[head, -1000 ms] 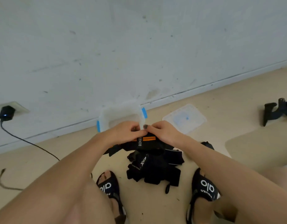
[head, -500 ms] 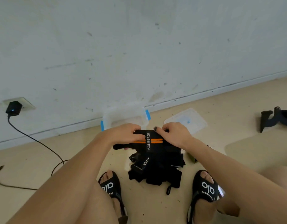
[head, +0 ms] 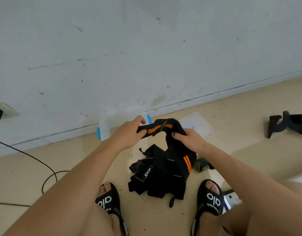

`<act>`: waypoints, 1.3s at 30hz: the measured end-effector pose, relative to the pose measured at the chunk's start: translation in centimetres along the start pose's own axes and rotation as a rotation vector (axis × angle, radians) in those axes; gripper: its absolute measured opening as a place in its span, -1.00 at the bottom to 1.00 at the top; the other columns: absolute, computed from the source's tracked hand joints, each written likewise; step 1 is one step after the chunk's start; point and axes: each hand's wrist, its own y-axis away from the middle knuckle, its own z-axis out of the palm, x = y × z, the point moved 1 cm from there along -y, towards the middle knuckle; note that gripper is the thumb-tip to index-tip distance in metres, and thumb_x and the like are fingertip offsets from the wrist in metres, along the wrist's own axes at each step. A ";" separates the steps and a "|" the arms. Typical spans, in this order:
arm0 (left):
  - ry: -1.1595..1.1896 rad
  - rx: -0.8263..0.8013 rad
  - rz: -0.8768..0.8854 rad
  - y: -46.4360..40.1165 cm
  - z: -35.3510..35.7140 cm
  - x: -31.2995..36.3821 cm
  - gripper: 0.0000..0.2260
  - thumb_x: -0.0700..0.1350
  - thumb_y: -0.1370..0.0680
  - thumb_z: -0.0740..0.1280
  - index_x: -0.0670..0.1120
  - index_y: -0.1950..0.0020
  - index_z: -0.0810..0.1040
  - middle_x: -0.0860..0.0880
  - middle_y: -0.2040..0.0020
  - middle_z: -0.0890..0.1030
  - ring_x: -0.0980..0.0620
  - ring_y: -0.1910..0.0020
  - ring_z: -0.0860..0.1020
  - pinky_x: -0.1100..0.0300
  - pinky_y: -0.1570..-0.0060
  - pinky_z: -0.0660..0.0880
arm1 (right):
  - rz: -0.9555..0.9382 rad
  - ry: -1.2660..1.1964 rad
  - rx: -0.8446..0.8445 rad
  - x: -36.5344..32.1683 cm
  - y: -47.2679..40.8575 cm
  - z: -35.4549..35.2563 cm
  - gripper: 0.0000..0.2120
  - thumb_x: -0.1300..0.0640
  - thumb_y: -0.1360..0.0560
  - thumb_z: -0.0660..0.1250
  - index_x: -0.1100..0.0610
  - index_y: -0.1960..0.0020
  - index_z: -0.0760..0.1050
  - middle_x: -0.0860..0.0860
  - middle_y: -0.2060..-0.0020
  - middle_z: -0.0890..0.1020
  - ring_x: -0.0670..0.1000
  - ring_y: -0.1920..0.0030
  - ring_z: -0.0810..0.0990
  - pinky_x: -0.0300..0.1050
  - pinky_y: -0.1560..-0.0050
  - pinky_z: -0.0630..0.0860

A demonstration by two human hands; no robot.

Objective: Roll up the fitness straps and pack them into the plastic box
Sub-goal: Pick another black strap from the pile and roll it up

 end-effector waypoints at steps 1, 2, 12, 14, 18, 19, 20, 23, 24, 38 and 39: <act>-0.006 -0.040 -0.002 -0.4 0.4 0.1 -0.70 -0.02 -0.70 0.24 0.02 -0.42 0.36 -0.01 -0.14 0.61 -0.02 0.03 0.61 0.07 0.02 0.57 | 0.008 -0.013 0.057 0.2 -0.7 -0.4 -0.80 -0.03 -0.65 0.32 0.09 -0.04 0.61 0.05 0.04 0.71 0.12 -0.04 0.67 0.01 -0.16 0.56; -0.019 -0.074 -0.009 -0.7 0.8 0.0 -0.66 -0.04 -0.70 0.23 0.01 -0.47 0.33 -0.01 -0.18 0.60 -0.02 -0.03 0.60 0.07 -0.04 0.55 | 0.010 0.006 0.110 0.3 -1.3 -0.9 -0.80 -0.02 -0.66 0.30 0.10 -0.05 0.58 0.06 0.04 0.68 0.14 -0.06 0.65 -0.01 -0.13 0.54; -0.133 -0.419 -0.133 -3.9 3.5 -1.5 -0.53 -0.05 -0.70 0.20 0.05 -0.60 0.19 -0.05 -0.32 0.55 -0.09 -0.22 0.57 0.03 -0.24 0.49 | 0.089 0.092 0.290 0.6 -10.6 -4.0 -0.61 0.06 -0.72 0.19 0.23 -0.47 0.41 0.22 -0.32 0.56 0.27 -0.34 0.52 0.03 -0.20 0.43; -0.122 -0.423 -0.112 -4.5 3.8 -1.5 -0.51 -0.08 -0.71 0.16 0.13 -0.62 0.13 -0.09 -0.35 0.52 -0.10 -0.17 0.57 -0.02 -0.25 0.50 | 0.142 0.095 0.304 1.0 -12.3 -4.5 -0.54 0.06 -0.72 0.18 0.22 -0.57 0.30 0.23 -0.43 0.49 0.28 -0.41 0.46 0.08 -0.33 0.40; -0.098 -0.424 -0.046 -5.7 4.4 -1.0 -0.41 -0.09 -0.70 0.17 0.29 -0.63 0.00 -0.13 -0.42 0.46 -0.04 -0.01 0.55 -0.01 -0.22 0.51 | 0.199 0.053 0.255 3.2 -15.5 -4.5 -0.43 0.08 -0.66 0.30 0.17 -0.61 0.25 0.21 -0.41 0.50 0.27 -0.39 0.49 0.18 -0.39 0.47; -0.090 -0.423 -0.039 -5.9 4.5 -0.8 -0.39 -0.09 -0.69 0.19 0.30 -0.63 -0.01 -0.12 -0.43 0.45 -0.02 0.02 0.55 0.00 -0.21 0.51 | 0.245 0.076 0.228 4.2 -16.4 -4.3 -0.37 0.09 -0.62 0.36 0.19 -0.61 0.23 0.21 -0.40 0.50 0.27 -0.37 0.50 0.19 -0.36 0.49; -0.083 -0.427 -0.038 -6.0 4.5 -0.7 -0.38 -0.08 -0.69 0.20 0.30 -0.63 -0.02 -0.12 -0.43 0.45 -0.01 0.03 0.55 0.01 -0.20 0.52 | 0.312 0.140 0.199 5.1 -17.0 -4.0 -0.34 0.09 -0.59 0.39 0.22 -0.59 0.23 0.22 -0.37 0.50 0.28 -0.35 0.50 0.19 -0.35 0.50; -0.087 -0.461 -0.060 -6.1 4.7 -1.1 -0.36 -0.08 -0.69 0.21 0.31 -0.63 -0.05 -0.13 -0.44 0.44 -0.04 -0.04 0.60 -0.01 -0.23 0.53 | 0.436 0.434 0.116 7.4 -17.2 -1.9 -0.65 0.06 -0.60 0.32 0.26 -0.27 0.43 0.19 -0.09 0.52 0.23 -0.23 0.52 0.04 -0.27 0.46; -0.098 -0.478 -0.072 -6.1 4.8 -1.3 -0.36 -0.08 -0.69 0.20 0.31 -0.63 -0.06 -0.13 -0.46 0.43 -0.06 -0.09 0.60 -0.02 -0.24 0.52 | 0.415 0.469 0.091 7.7 -16.6 -0.8 -0.77 0.09 -0.61 0.28 0.24 -0.16 0.45 0.16 0.01 0.51 0.20 -0.16 0.54 -0.02 -0.17 0.43; -0.123 -0.596 -0.162 -6.1 5.3 -3.1 -0.36 -0.02 -0.72 0.18 0.22 -0.66 -0.15 -0.20 -0.50 0.40 -0.13 -0.33 0.50 0.11 -0.16 0.42 | 0.087 0.792 -0.183 14.3 -7.1 18.2 -0.55 -0.05 -0.55 0.44 0.11 -0.33 0.43 0.08 -0.26 0.45 0.12 -0.27 0.46 -0.02 -0.26 0.47; -0.119 -0.598 -0.169 -6.0 5.1 -3.2 -0.36 -0.03 -0.72 0.18 0.22 -0.66 -0.15 -0.19 -0.51 0.40 -0.13 -0.35 0.49 0.12 -0.14 0.41 | 0.097 0.771 -0.182 14.4 -7.0 18.4 -0.59 -0.03 -0.56 0.42 0.12 -0.31 0.44 0.08 -0.23 0.47 0.11 -0.25 0.48 -0.03 -0.24 0.48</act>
